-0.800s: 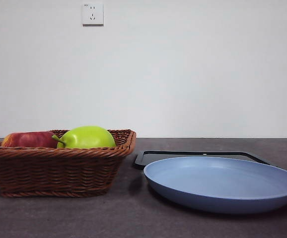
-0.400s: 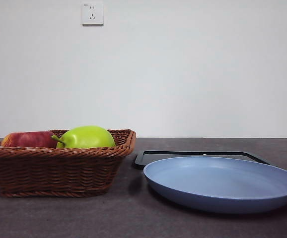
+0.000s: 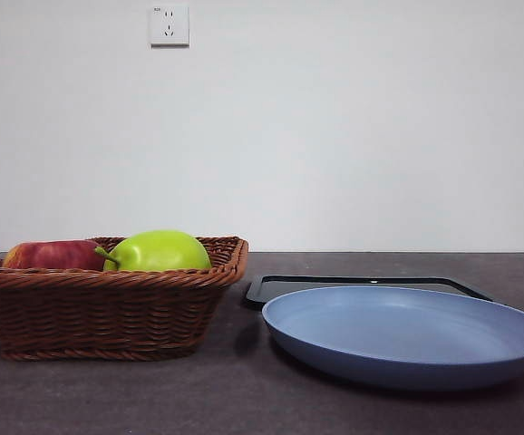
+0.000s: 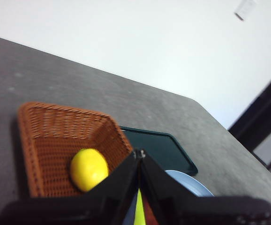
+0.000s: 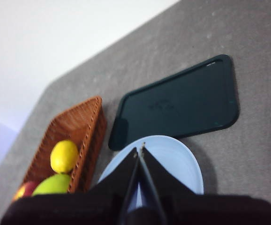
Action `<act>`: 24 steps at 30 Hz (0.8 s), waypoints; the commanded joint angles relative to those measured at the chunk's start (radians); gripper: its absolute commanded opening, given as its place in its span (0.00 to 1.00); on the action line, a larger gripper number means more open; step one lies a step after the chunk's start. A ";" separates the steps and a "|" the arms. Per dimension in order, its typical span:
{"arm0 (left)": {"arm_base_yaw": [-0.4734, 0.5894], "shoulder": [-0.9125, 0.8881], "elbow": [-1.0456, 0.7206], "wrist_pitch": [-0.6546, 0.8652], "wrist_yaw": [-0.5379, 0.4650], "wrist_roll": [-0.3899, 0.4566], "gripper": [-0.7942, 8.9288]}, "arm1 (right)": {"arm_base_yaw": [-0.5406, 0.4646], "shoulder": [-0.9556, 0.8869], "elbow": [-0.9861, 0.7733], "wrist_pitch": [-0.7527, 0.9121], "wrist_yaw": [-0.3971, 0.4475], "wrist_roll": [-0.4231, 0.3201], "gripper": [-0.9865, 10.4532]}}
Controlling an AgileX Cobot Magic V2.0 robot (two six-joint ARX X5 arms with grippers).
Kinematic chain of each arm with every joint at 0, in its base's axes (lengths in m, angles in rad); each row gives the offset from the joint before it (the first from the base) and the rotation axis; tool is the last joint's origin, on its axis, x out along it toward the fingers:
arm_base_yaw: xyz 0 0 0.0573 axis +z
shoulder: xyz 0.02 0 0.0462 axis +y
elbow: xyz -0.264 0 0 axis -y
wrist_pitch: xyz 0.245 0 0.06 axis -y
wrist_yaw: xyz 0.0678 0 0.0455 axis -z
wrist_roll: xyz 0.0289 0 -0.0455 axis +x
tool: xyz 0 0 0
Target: Take the lemon from the basket,put the lemon in the plate,hand out the plate
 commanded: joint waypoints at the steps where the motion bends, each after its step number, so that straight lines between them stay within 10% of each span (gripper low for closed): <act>1: -0.009 0.089 0.083 -0.009 0.034 0.048 0.09 | -0.001 0.079 0.092 -0.075 -0.002 -0.131 0.09; 13: -0.123 0.499 0.414 -0.352 0.027 0.260 0.09 | 0.019 0.430 0.357 -0.437 -0.002 -0.396 0.09; 22: -0.316 0.632 0.494 -0.413 -0.076 0.309 0.11 | 0.084 0.670 0.359 -0.454 0.010 -0.412 0.29; 24: -0.343 0.635 0.494 -0.401 -0.077 0.303 0.28 | 0.084 0.740 0.359 -0.420 0.011 -0.412 0.30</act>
